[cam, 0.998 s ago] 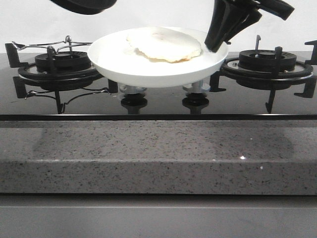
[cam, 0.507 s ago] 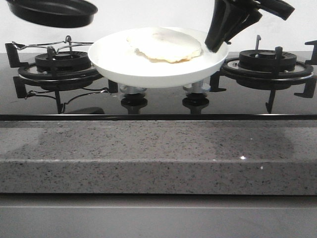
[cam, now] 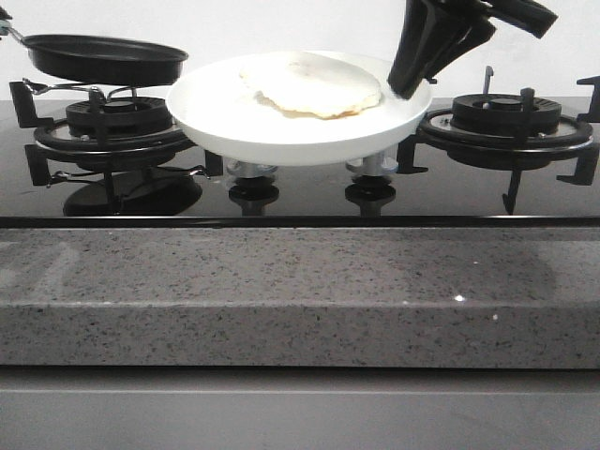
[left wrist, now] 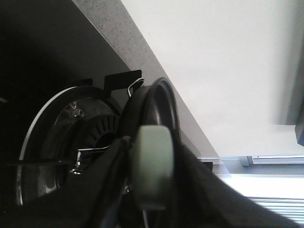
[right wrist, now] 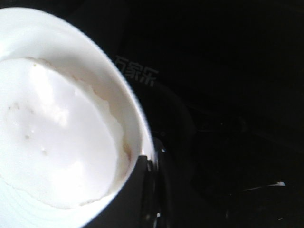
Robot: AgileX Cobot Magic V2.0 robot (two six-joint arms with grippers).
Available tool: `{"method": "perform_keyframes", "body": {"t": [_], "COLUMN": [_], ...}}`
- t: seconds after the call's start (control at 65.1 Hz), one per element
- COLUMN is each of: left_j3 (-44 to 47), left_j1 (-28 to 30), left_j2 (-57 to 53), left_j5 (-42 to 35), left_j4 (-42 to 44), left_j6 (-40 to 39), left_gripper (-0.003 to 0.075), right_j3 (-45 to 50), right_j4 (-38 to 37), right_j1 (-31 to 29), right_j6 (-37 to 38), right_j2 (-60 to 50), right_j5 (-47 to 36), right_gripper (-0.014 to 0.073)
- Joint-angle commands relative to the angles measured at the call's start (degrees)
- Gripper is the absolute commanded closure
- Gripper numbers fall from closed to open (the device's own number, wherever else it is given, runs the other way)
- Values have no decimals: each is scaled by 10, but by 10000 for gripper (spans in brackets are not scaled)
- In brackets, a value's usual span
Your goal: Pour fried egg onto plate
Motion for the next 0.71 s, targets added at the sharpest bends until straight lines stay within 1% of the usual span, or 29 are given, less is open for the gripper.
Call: {"method": "perform_keyframes", "body": {"t": [0.0, 0.046, 0.108, 0.154, 0.261, 0.538, 0.599, 0.691], "left_j3": [-20, -20, -20, -20, -20, -24, -32, -50], "left_j1": [2, 3, 3, 4, 9, 53, 59, 61], "left_j2": [-32, -32, -32, -32, -32, -58, -75, -110], "left_j5": [17, 17, 17, 16, 15, 22, 15, -4], "left_j4": [-51, -45, -36, -29, 0, 71, 108, 201], "left_j6": [-4, -3, -3, -3, -3, -14, -27, -53], "left_gripper": [277, 211, 148, 134, 131, 132, 134, 150], "right_j3": [-16, -16, -16, -16, -16, -16, -16, -16], "right_j4": [18, 18, 18, 18, 18, 18, 18, 18], "right_j1": [0, 0, 0, 0, 0, 0, 0, 0], "right_j6": [-5, -5, -5, -5, -5, -5, -5, -5], "right_j2": [-31, -31, -31, -31, -31, -31, -31, -31], "right_j5": [-25, -25, -25, -25, -25, -25, -25, -25], "right_gripper": [660, 660, 660, 660, 660, 660, 660, 660]}}
